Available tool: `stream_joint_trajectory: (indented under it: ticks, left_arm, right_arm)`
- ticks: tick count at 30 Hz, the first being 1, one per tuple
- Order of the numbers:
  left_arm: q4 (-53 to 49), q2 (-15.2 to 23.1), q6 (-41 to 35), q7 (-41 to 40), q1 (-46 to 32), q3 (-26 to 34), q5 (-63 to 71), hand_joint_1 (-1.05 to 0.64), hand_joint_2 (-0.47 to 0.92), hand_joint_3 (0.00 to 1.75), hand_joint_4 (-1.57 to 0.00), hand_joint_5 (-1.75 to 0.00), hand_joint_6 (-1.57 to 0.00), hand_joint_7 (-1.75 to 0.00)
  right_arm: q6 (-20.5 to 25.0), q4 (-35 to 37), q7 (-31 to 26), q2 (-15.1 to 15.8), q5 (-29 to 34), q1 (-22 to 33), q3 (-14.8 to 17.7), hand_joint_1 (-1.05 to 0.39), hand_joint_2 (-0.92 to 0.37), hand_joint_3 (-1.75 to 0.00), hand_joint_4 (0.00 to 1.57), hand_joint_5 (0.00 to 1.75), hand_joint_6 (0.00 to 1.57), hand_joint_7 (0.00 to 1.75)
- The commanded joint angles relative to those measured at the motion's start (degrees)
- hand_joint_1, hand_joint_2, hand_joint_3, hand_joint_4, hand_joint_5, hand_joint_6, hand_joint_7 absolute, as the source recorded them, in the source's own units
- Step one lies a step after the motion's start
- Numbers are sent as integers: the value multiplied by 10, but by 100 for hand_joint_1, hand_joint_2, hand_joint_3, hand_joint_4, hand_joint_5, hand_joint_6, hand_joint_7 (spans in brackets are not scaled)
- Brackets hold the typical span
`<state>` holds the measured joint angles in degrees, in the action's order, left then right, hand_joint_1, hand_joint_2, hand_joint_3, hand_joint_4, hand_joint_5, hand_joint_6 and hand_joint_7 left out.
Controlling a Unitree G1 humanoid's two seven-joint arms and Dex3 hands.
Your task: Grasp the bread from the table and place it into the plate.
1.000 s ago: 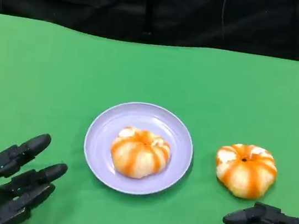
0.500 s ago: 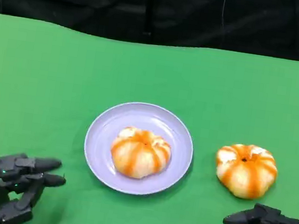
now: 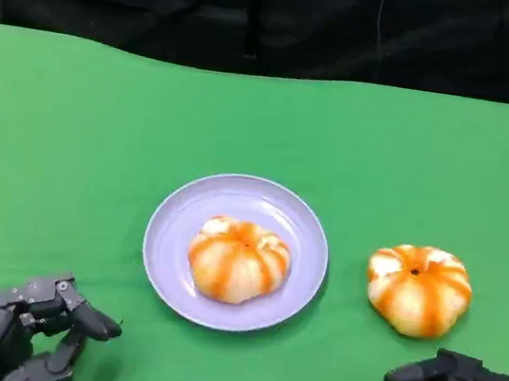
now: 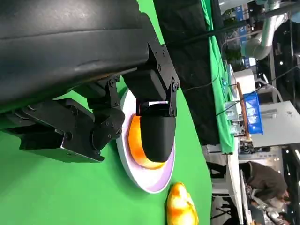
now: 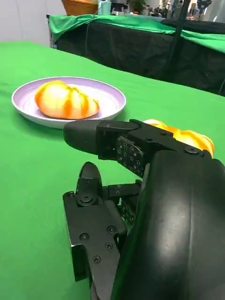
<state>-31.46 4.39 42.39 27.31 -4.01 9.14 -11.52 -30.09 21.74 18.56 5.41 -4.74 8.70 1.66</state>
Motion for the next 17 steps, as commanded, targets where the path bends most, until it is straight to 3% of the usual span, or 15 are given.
stream_joint_trajectory:
  ticks: [1,17]
  left_arm:
    - [-2,12,14,12,-16,-13,3,11,67,99,-89,-160,-88,-132]
    - [-4,14,17,12,-15,-22,-3,11,69,100,-86,-163,-85,-136]
  right_arm:
    - [1,-16,2,11,-11,12,8,1,-92,-38,73,134,91,70]
    - [14,-35,-1,13,-12,17,8,2,-92,-39,73,133,92,69]
